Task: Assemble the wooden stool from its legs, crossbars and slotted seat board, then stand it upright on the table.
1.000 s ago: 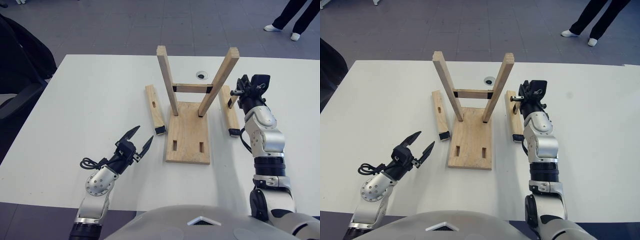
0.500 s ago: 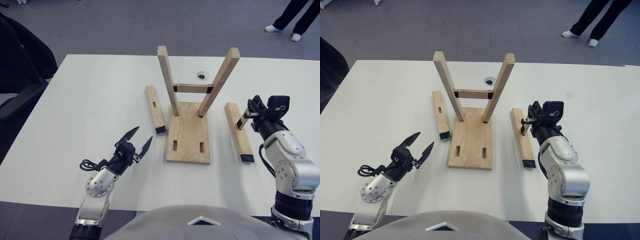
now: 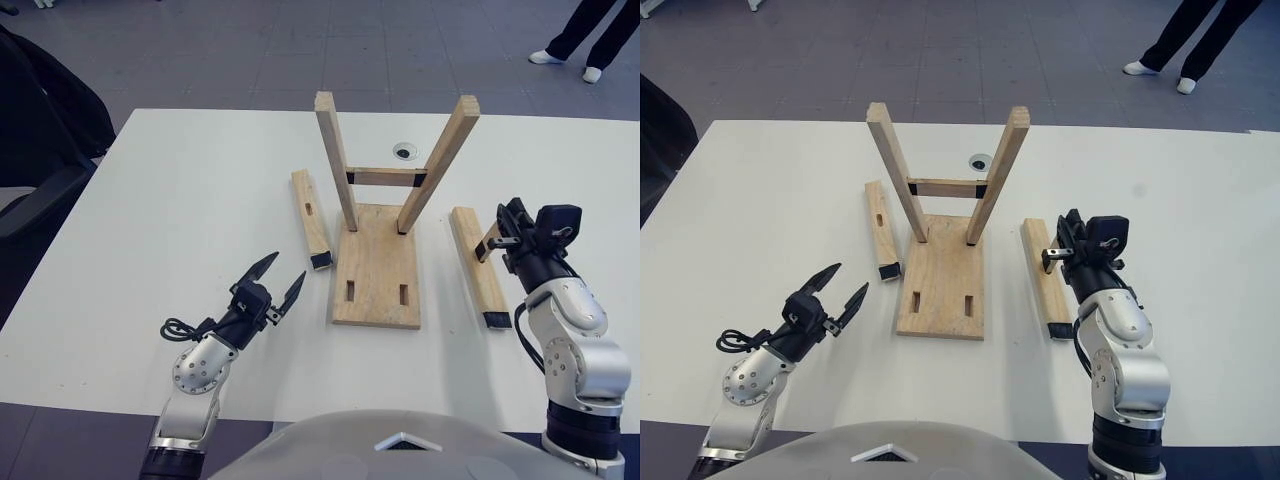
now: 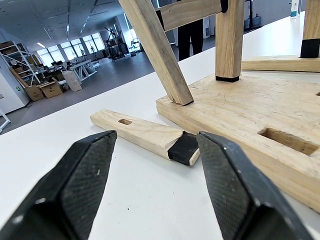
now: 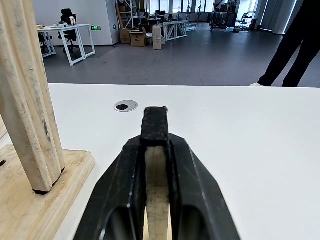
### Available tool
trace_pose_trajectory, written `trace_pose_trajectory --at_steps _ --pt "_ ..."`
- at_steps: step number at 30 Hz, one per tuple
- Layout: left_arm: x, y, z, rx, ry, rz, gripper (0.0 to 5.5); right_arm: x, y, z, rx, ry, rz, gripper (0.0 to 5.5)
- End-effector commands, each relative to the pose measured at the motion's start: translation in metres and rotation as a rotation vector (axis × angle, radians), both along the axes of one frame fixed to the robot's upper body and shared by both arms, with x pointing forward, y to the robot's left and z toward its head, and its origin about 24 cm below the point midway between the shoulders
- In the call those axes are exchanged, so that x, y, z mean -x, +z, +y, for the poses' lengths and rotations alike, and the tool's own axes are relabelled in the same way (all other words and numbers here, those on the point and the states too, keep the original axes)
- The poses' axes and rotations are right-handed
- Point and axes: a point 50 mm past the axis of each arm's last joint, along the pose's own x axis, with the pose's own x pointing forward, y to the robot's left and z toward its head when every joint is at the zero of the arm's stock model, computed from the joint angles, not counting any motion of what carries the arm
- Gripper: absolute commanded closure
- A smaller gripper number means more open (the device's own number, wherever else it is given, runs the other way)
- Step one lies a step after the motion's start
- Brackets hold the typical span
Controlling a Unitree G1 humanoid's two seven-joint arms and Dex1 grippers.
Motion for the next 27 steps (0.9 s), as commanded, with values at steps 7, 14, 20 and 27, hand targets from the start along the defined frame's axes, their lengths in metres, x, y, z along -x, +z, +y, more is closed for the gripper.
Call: trace_pose_trajectory --at_steps 7,14,20,27 --pt "-0.003 0.001 0.001 -0.014 -0.001 -0.006 2.53 -0.003 0.002 0.001 -0.023 -0.021 0.015 4.46" --pt "-0.002 0.000 0.000 -0.015 -0.001 -0.005 2.53 -0.011 0.037 0.009 -0.024 0.014 -0.129 3.39" --pt "0.000 -0.001 0.000 -0.015 0.005 -0.002 2.53 -0.033 0.098 0.017 -0.074 0.008 -0.300 2.41" --pt "-0.001 -0.003 0.000 -0.012 0.008 -0.001 2.53 -0.064 0.089 0.010 -0.141 -0.078 -0.109 2.00"
